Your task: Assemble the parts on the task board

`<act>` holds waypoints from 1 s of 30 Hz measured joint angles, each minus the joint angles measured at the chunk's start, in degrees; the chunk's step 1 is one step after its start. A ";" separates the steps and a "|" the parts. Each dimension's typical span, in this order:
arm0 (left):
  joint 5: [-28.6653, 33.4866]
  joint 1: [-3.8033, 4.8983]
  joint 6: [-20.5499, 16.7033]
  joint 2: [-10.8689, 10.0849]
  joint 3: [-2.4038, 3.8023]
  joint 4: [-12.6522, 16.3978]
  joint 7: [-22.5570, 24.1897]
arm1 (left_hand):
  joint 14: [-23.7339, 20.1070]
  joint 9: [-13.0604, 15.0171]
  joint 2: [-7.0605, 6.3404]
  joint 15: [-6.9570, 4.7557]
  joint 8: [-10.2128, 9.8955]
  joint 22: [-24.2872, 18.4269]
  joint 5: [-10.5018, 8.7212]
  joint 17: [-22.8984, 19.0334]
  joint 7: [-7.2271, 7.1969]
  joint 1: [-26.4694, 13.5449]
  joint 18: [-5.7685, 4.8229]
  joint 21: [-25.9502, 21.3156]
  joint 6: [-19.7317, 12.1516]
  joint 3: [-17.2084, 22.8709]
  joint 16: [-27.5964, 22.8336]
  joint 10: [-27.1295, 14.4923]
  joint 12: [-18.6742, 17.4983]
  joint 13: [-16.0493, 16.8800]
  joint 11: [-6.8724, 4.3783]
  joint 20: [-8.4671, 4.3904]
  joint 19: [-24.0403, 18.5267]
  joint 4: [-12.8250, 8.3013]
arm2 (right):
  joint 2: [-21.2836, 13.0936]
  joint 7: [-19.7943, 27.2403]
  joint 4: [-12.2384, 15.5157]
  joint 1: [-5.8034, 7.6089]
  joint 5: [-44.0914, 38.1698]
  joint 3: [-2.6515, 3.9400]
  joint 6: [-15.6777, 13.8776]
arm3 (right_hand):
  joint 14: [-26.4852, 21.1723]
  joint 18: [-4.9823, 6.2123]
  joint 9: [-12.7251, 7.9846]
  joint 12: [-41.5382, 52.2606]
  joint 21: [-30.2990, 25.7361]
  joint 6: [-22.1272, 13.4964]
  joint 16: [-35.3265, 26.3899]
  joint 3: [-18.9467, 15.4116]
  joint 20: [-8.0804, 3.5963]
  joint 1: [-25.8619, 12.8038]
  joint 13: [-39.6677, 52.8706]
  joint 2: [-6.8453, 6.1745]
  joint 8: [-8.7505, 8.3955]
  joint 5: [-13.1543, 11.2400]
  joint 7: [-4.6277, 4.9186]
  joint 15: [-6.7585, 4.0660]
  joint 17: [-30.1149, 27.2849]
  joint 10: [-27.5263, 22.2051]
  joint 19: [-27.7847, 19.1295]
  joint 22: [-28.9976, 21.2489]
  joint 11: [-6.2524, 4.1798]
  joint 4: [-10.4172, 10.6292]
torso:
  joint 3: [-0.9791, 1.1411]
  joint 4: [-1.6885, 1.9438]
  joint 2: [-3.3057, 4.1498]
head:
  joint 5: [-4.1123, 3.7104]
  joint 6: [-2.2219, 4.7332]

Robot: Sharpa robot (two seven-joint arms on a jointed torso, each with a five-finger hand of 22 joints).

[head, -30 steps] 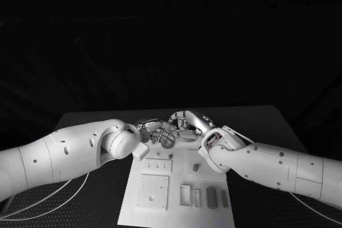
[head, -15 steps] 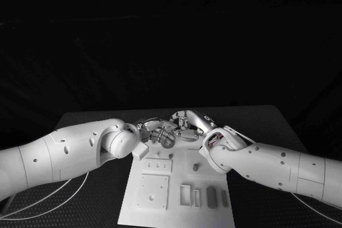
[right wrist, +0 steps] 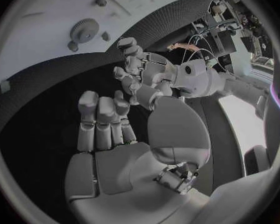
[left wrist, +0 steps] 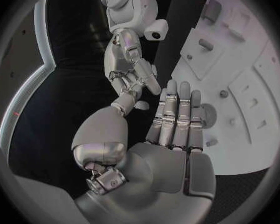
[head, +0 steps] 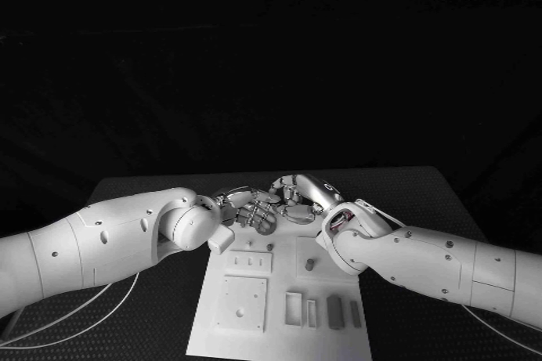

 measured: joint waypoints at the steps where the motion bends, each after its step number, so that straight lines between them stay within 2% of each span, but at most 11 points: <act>1: 0.00 0.00 0.00 0.00 0.00 0.00 0.00 | 0.00 0.00 -0.03 0.00 0.00 0.00 0.00 0.00 0.00 0.03 0.00 0.00 0.00 -0.02 0.00 0.00 0.00 0.00 0.00 -0.10 -0.10 0.02 | 0.01 0.00 -0.01 0.00 0.03 0.00 0.04 | 0.00 0.00 0.03 0.00 0.00 0.00 0.00 -0.04 0.00 0.00 0.00 0.00 0.00 0.00 0.00 0.00 0.00 0.00 0.00 0.00 0.00 -0.04 | -0.01 0.00 0.00 | 0.00 -0.01; 7: -0.05 -0.01 -0.06 -0.16 0.00 -0.10 0.00 | 0.00 0.00 0.44 0.00 0.00 -0.01 0.00 0.00 0.00 0.50 -0.01 0.23 0.00 0.46 0.27 0.00 0.00 0.05 0.00 -0.18 -0.18 0.49 | -0.09 0.00 -0.03 0.00 0.30 0.00 0.26 | -0.03 0.00 0.02 0.00 0.00 0.00 0.00 -0.04 0.00 0.00 0.00 0.00 0.00 0.00 0.00 -0.02 0.05 0.09 0.00 0.00 -0.09 -0.04 | -0.04 0.01 0.00 | -0.09 -0.03; 20: -0.75 -0.01 0.05 -1.35 0.00 -1.49 0.06 | 0.00 0.06 0.17 0.00 0.00 -0.01 0.00 -0.01 0.00 0.72 -0.01 0.45 0.00 0.46 0.48 0.00 0.00 0.12 0.00 -0.18 -0.18 0.49 | -1.96 0.67 -1.04 -0.01 2.16 0.12 0.07 | -0.17 0.00 0.02 0.00 0.00 0.01 0.00 -0.20 0.02 -0.31 0.00 0.16 0.00 0.00 -0.01 -0.12 0.05 0.19 0.00 -0.02 -0.19 -0.19 | -0.04 0.00 -0.01 | -0.24 -0.01; 22: -0.87 -0.01 0.08 -1.50 0.00 -1.62 0.06 | 0.00 0.09 -0.44 0.00 0.00 -0.01 0.00 -0.05 0.00 0.69 -0.01 0.45 0.00 0.45 0.48 -0.11 0.00 0.12 0.11 -0.18 -0.18 0.49 | -2.26 1.12 -1.25 -0.01 3.05 0.28 0.01 | -0.19 0.00 0.01 -0.24 0.00 0.01 0.00 -0.21 0.02 -1.07 -0.05 -0.60 -0.04 0.00 -0.01 -0.11 0.05 0.19 0.00 -0.14 -0.19 -0.18 | -0.02 0.00 -0.01 | -0.25 0.04; 25: -1.03 -0.01 0.12 -1.72 0.00 -1.90 0.07 | 0.00 0.09 -1.45 0.00 0.00 -0.02 0.00 -0.07 0.00 0.20 0.00 0.45 0.00 0.36 0.48 -0.31 0.00 0.11 0.31 -0.18 -0.18 0.58 | -2.87 2.01 -2.04 0.00 4.70 0.67 -0.02 | -0.69 0.01 -0.41 -0.84 -0.27 0.01 -0.62 -0.99 0.42 -2.81 -0.07 -3.00 -1.45 0.00 -0.01 0.22 -0.17 0.18 -0.40 -0.42 -0.18 1.43 | -0.01 -0.02 -0.02 | -0.25 0.08; 26: -1.08 -0.01 0.13 -1.82 0.00 -2.04 0.10 | 0.00 0.12 -1.92 0.00 0.00 -0.02 0.00 -0.12 0.00 0.21 -0.01 0.68 0.00 0.21 0.48 -0.30 0.00 0.11 0.31 -0.18 -0.18 0.74 | -3.09 2.36 -2.64 0.00 5.33 0.80 -0.02 | -1.10 0.02 -0.75 -0.84 -0.45 0.01 -0.71 -1.67 0.64 -3.41 -0.06 -3.61 -2.40 0.38 -0.01 0.51 -0.22 0.18 -0.62 -0.50 -0.18 2.02 | -0.01 -0.02 -0.02 | -0.25 0.09; 30: -1.19 0.01 0.09 -2.24 0.00 -2.46 0.21 | 0.00 0.18 -3.12 0.00 0.00 -0.02 0.00 -0.17 0.05 -0.01 0.00 0.86 -0.38 0.52 0.84 -0.30 0.00 0.15 0.30 -0.18 -0.18 1.51 | -3.78 3.19 -4.76 0.08 6.70 1.12 0.01 | -2.04 0.12 -1.46 -0.84 -0.89 0.01 -0.99 -3.83 1.03 -3.92 0.24 -4.10 -4.37 1.55 -0.01 1.38 -0.23 0.17 -1.28 -0.62 -0.18 2.43 | -0.02 -0.01 -0.01 | -0.26 0.12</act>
